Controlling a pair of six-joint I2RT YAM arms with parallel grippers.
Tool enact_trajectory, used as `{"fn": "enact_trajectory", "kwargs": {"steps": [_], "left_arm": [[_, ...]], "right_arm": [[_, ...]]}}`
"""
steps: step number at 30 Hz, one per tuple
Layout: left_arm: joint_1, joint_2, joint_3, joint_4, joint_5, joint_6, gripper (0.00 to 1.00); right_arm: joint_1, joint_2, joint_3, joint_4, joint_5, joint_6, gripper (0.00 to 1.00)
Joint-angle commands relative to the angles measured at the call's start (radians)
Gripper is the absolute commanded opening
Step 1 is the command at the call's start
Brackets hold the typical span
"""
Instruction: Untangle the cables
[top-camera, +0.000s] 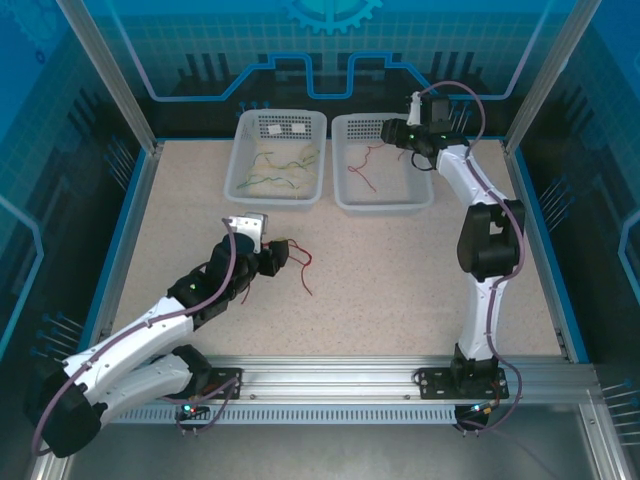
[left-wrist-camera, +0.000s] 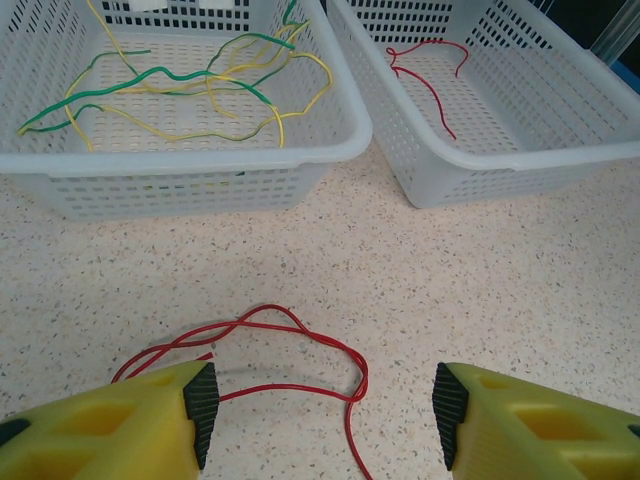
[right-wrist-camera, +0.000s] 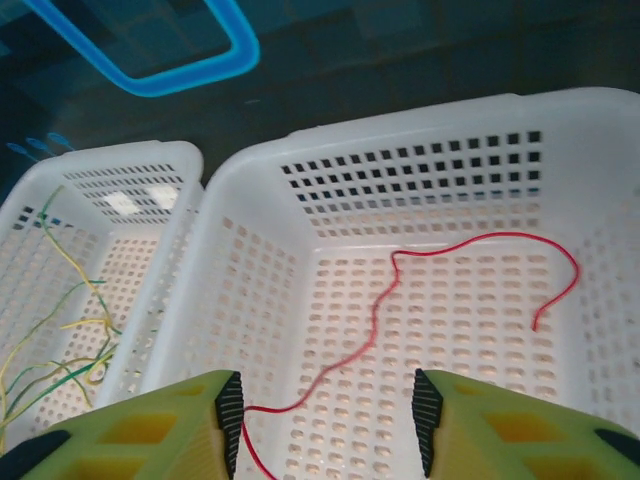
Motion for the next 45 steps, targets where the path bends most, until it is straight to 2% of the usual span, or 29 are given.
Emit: {"fn": "enact_trajectory", "kwargs": {"steps": [1,5,6,7,8,10,12,15,18,22,26,30,36,42,45], "left_arm": [[-0.003,-0.004,0.020,0.029,-0.042,-0.015,0.63],[0.008,0.001,0.037,-0.010,-0.080,-0.063,0.65],[0.024,0.008,0.050,-0.041,-0.081,-0.092,0.67],[0.053,0.017,0.064,-0.082,-0.073,-0.137,0.75],[0.090,0.026,0.077,-0.117,-0.042,-0.177,0.78],[0.216,0.056,0.106,-0.206,0.089,-0.264,0.79],[0.310,0.081,0.126,-0.260,0.198,-0.295,0.80],[0.348,0.155,0.198,-0.406,0.197,-0.252,0.80],[0.379,0.253,0.253,-0.501,0.282,-0.205,0.77],[0.372,0.343,0.253,-0.471,0.444,-0.119,0.71],[0.339,0.423,0.255,-0.456,0.421,-0.091,0.70],[0.326,0.467,0.258,-0.391,0.410,-0.115,0.68],[0.324,0.498,0.257,-0.296,0.379,-0.140,0.68],[0.324,0.545,0.273,-0.265,0.354,-0.125,0.67],[0.323,0.571,0.283,-0.268,0.336,-0.114,0.60]], "right_arm": [[0.014,-0.137,0.003,-0.069,0.120,-0.059,0.54],[0.062,-0.283,-0.080,-0.090,0.152,-0.138,0.55],[0.087,-0.338,-0.138,-0.065,0.158,-0.163,0.56],[0.114,-0.407,-0.218,-0.018,0.165,-0.183,0.56],[0.139,-0.472,-0.305,0.040,0.170,-0.198,0.58],[0.201,-0.635,-0.541,0.230,0.143,-0.231,0.61],[0.254,-0.764,-0.746,0.397,0.127,-0.234,0.63],[0.345,-0.908,-0.965,0.546,0.087,-0.265,0.64],[0.456,-0.997,-1.169,0.665,0.115,-0.319,0.64],[0.537,-1.070,-1.358,0.750,0.147,-0.286,0.64],[0.575,-1.121,-1.456,0.800,0.234,-0.249,0.64],[0.576,-1.095,-1.426,0.782,0.265,-0.259,0.64],[0.580,-1.022,-1.354,0.794,0.251,-0.287,0.64],[0.582,-1.018,-1.358,0.812,0.252,-0.265,0.64],[0.583,-1.039,-1.376,0.814,0.252,-0.263,0.64]]}}
